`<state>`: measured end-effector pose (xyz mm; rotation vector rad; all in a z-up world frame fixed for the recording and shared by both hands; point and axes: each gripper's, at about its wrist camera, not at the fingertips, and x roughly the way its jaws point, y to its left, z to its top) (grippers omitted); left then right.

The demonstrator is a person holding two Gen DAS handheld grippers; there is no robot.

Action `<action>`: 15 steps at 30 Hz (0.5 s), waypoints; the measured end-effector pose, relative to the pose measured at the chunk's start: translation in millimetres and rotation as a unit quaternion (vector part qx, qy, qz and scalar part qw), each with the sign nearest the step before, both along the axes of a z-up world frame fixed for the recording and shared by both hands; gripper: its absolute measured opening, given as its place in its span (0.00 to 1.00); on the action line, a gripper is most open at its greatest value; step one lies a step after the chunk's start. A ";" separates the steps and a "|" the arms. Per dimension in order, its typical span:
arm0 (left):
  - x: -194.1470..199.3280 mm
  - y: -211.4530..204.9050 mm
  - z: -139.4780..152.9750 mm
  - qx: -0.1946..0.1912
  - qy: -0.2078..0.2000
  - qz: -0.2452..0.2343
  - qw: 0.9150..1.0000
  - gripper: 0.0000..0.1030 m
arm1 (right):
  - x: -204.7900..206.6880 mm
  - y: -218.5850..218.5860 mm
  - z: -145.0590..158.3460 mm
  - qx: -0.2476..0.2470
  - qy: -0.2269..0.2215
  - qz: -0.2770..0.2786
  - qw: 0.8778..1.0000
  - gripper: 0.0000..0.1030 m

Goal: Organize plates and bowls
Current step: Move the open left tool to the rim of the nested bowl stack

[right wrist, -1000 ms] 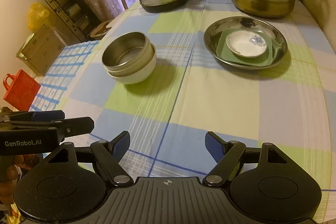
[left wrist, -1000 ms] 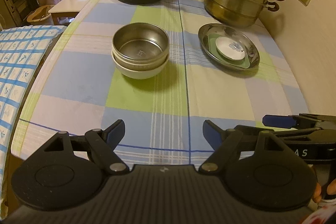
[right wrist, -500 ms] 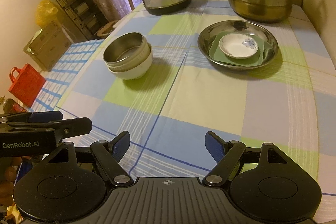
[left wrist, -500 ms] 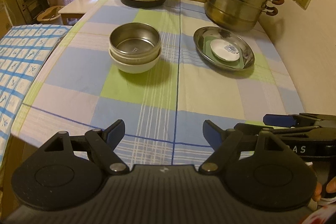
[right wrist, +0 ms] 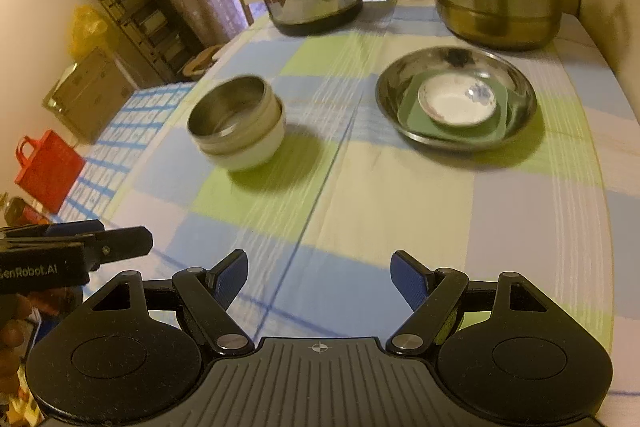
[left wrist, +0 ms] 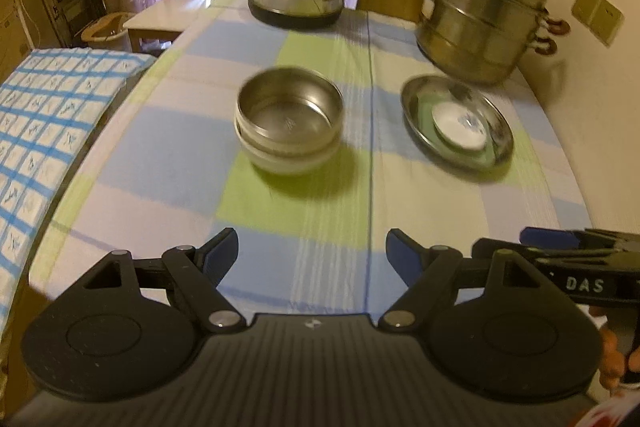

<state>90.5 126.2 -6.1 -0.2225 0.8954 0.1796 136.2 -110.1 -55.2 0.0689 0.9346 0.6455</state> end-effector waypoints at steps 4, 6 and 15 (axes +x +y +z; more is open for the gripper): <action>35.0 30.0 -0.2 -0.002 -0.006 0.001 1.000 0.76 | 23.5 23.0 4.7 0.009 -0.003 -0.010 1.000 0.76; 52.2 44.9 -2.8 -0.003 -0.006 0.002 1.000 0.74 | 37.4 39.4 5.9 0.013 -0.005 -0.010 1.000 0.76; 123.1 95.4 -29.4 -0.011 0.020 -0.007 1.000 0.63 | 99.2 120.6 -6.2 0.019 -0.001 -0.016 1.000 0.76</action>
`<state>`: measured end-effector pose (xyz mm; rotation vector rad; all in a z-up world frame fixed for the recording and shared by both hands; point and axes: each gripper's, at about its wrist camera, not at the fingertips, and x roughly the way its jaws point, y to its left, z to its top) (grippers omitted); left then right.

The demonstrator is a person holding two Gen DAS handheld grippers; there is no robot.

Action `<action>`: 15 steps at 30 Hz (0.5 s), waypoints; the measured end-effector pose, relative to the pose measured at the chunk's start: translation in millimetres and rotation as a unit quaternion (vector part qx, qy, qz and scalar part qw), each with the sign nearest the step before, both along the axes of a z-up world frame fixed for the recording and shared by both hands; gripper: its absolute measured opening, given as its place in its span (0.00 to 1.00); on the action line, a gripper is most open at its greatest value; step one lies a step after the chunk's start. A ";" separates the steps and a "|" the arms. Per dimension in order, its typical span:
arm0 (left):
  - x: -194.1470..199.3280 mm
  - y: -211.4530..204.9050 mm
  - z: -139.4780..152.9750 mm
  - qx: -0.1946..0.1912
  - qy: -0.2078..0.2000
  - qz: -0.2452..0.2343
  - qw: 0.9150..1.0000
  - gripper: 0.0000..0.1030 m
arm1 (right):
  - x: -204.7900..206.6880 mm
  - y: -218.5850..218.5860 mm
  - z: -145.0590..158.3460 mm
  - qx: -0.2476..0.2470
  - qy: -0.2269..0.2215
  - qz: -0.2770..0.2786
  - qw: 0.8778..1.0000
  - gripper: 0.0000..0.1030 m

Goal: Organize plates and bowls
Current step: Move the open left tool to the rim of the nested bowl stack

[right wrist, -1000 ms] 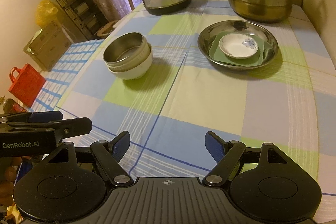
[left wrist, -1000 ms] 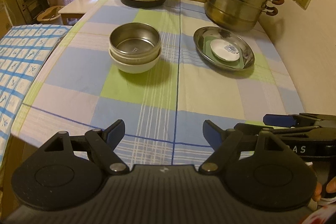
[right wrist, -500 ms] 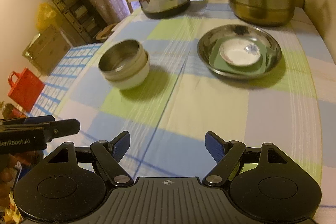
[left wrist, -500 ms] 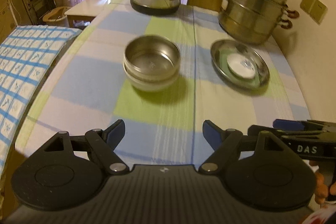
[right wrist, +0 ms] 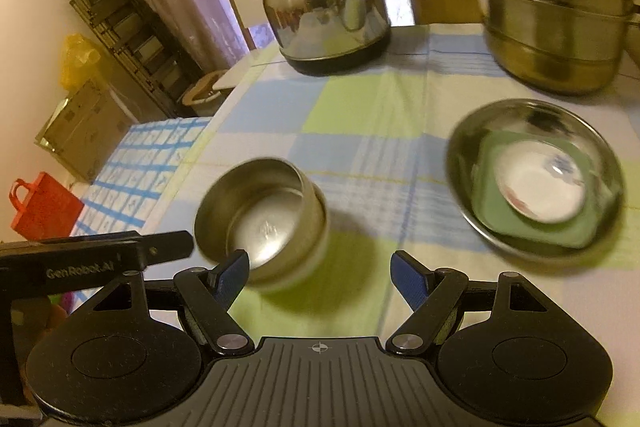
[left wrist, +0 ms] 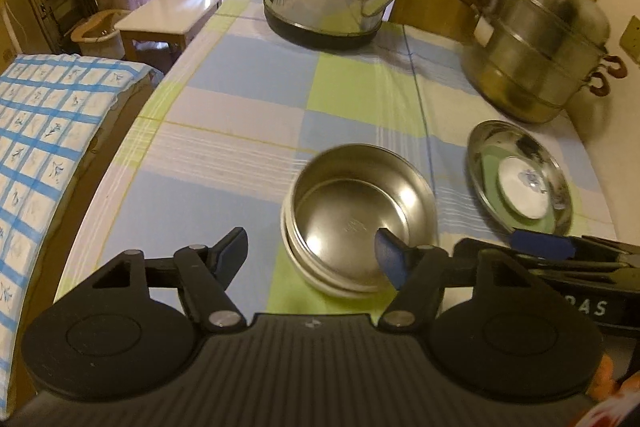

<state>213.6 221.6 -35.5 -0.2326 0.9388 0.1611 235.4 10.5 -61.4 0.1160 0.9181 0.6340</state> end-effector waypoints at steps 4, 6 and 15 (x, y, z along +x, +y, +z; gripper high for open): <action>21.4 12.8 -17.8 -0.009 0.025 -0.005 1.000 0.57 | 21.1 24.1 -17.1 -0.006 0.024 -0.005 1.000 0.76; 28.7 16.3 -25.8 -0.013 0.037 -0.007 0.999 0.49 | 29.0 32.5 -25.3 -0.011 0.036 -0.008 0.999 0.76; 42.2 21.0 -43.8 -0.035 0.060 -0.032 0.997 0.34 | 53.1 43.6 -47.2 -0.020 0.075 -0.022 0.997 0.57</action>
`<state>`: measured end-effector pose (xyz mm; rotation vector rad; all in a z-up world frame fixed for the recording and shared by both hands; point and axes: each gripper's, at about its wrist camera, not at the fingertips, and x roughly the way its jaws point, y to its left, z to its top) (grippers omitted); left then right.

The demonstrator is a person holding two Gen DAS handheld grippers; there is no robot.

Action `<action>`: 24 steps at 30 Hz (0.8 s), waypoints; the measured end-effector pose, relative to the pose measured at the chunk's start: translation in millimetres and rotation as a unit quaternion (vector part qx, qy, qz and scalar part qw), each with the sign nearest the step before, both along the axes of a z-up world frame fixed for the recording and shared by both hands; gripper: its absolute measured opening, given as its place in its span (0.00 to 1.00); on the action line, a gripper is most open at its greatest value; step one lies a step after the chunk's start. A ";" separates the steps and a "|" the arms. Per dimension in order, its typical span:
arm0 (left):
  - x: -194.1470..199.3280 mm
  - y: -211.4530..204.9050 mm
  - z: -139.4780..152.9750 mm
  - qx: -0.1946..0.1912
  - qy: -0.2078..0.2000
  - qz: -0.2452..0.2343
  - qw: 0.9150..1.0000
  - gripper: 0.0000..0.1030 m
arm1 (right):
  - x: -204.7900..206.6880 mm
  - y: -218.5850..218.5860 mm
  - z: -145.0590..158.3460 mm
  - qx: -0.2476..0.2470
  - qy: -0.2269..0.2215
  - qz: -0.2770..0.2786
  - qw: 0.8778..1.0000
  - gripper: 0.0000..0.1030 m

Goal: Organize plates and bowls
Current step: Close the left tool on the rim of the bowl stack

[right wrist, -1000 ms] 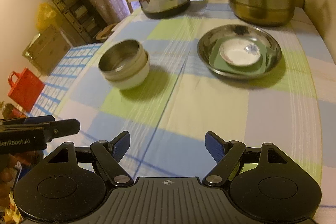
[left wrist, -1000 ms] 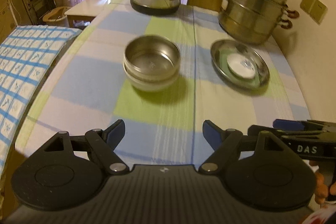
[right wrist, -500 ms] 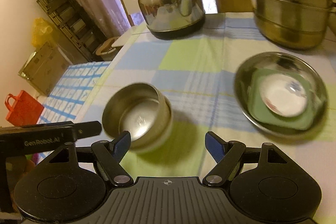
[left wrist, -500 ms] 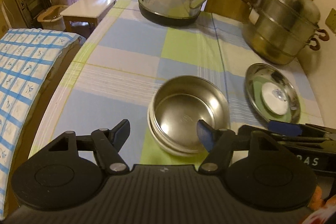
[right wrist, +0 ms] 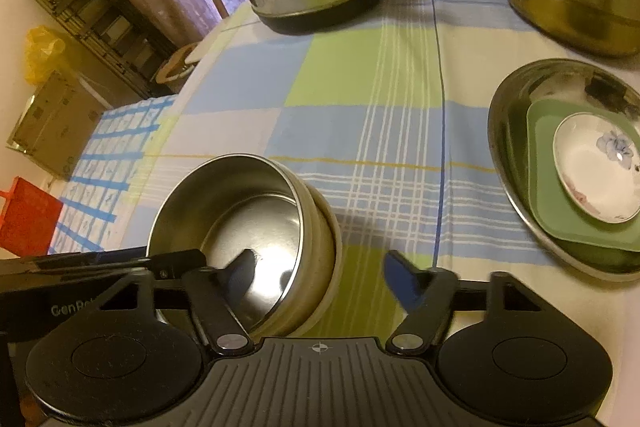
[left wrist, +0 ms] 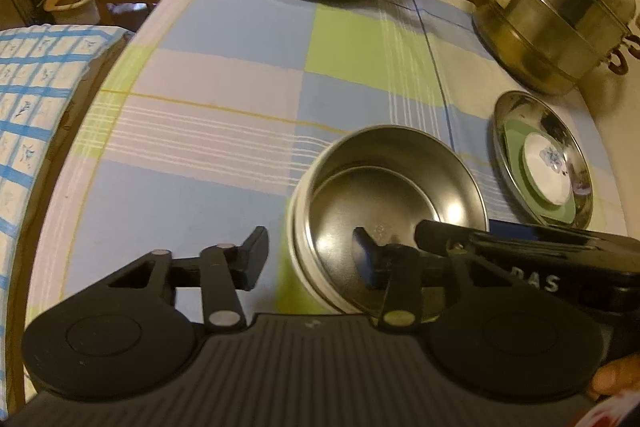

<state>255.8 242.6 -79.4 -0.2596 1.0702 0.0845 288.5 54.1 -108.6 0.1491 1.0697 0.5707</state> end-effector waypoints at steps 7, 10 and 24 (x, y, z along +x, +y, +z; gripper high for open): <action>2.4 -7.6 -4.3 0.012 0.004 -0.017 1.000 0.30 | -0.5 1.4 -3.4 0.009 0.014 -0.014 1.000 0.33; 5.5 -9.2 -4.1 0.013 0.003 -0.020 1.000 0.30 | -0.4 2.3 -2.3 0.005 0.015 -0.019 1.000 0.30; 59.0 -45.5 -9.3 0.011 -0.007 -0.083 0.996 0.30 | 20.4 -33.0 0.1 -0.012 0.012 -0.083 0.996 0.29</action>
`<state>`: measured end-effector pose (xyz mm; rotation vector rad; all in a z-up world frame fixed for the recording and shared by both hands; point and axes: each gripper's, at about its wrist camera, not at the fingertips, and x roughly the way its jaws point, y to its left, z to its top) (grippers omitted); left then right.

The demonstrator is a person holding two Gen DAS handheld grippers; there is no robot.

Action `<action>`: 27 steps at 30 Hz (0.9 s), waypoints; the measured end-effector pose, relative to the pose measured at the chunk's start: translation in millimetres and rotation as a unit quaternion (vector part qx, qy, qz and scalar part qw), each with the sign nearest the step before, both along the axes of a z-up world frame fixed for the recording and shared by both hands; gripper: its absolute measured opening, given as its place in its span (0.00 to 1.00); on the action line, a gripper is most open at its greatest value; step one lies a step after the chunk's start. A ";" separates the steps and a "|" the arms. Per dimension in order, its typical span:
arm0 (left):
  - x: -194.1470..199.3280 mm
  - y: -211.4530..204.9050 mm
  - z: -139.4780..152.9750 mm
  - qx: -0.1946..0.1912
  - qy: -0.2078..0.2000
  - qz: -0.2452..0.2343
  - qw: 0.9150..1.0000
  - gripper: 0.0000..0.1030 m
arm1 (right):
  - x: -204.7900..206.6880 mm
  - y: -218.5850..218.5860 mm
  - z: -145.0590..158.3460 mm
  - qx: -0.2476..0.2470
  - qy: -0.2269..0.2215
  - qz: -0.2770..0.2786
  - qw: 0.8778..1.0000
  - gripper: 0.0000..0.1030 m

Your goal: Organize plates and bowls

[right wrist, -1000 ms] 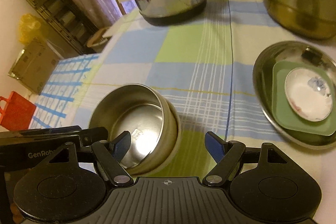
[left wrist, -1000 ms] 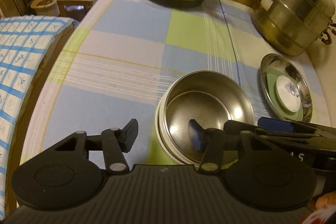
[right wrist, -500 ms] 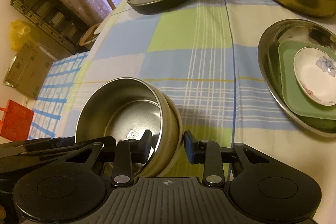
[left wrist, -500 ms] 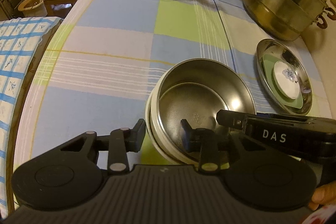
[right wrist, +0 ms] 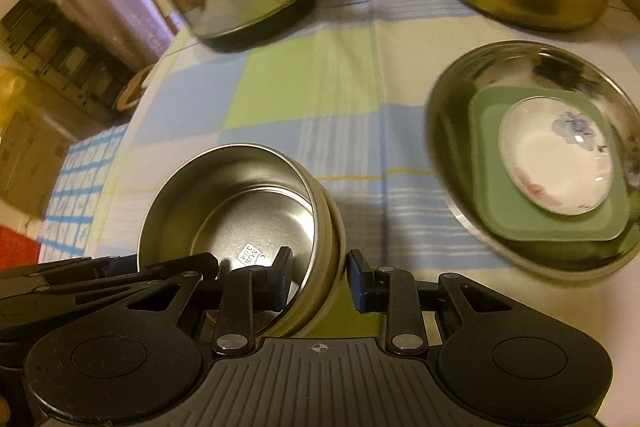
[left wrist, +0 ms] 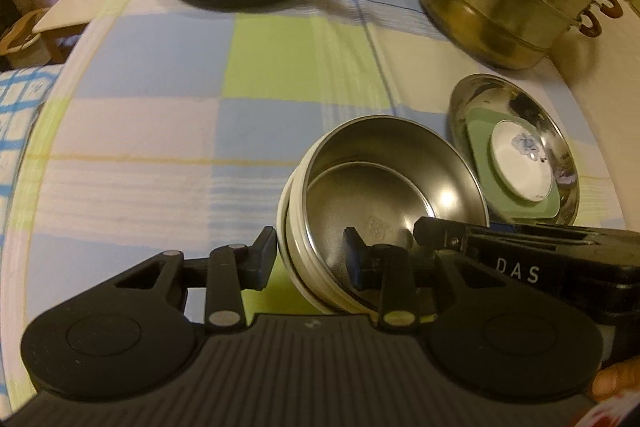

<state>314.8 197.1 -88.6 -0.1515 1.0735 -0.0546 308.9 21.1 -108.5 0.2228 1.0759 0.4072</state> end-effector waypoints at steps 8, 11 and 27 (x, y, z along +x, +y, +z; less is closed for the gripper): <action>26.6 -16.1 -5.6 0.006 -0.008 -0.022 1.000 0.30 | 16.7 -18.0 2.7 0.001 0.002 -0.034 0.999 0.29; 30.6 -17.5 -6.2 0.006 -0.011 -0.025 1.000 0.30 | 19.4 -22.0 2.6 0.003 0.002 -0.041 0.999 0.29; 15.7 -21.2 11.9 0.014 -0.035 -0.004 0.999 0.53 | 3.5 -37.8 26.2 0.007 -0.048 -0.033 0.998 0.59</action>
